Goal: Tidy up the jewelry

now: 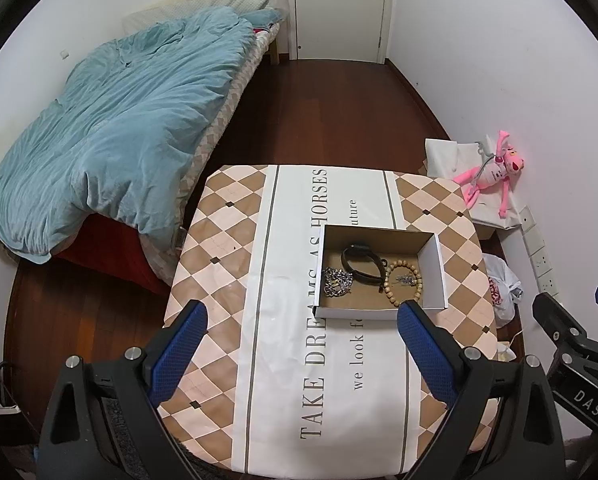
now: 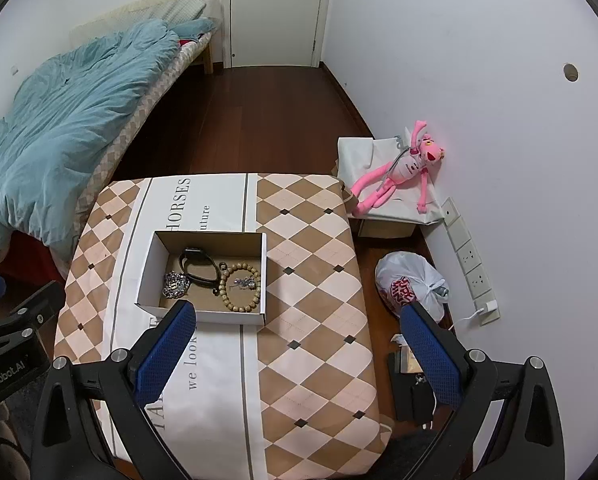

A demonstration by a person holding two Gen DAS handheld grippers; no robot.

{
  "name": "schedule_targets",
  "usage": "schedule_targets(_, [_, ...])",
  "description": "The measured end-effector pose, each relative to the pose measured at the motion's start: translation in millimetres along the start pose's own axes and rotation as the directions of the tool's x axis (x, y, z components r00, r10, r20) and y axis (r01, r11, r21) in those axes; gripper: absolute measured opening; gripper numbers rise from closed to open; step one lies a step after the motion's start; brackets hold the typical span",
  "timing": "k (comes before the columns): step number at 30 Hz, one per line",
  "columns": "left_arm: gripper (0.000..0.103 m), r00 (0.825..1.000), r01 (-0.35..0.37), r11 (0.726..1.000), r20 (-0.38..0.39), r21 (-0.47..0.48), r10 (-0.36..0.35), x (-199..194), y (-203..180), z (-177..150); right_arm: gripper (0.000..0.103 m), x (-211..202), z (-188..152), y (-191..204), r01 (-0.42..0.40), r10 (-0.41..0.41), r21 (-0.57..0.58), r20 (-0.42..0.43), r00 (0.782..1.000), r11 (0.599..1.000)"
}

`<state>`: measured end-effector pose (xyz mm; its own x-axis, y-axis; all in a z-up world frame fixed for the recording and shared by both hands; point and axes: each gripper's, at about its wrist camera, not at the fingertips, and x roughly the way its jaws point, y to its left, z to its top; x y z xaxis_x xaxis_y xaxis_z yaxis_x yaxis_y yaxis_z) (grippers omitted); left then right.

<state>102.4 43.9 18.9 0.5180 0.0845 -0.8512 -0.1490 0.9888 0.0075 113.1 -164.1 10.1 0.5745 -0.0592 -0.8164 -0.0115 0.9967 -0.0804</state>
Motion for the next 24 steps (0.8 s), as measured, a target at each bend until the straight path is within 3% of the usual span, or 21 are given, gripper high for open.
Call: schedule_targets(24, [0.097,1.000,0.006,1.000,-0.001,0.010,-0.006,-1.7,1.0,-1.5,0.103,-0.8,-2.8,3.0,-0.004,0.004,-0.004,0.002,1.000,1.000])
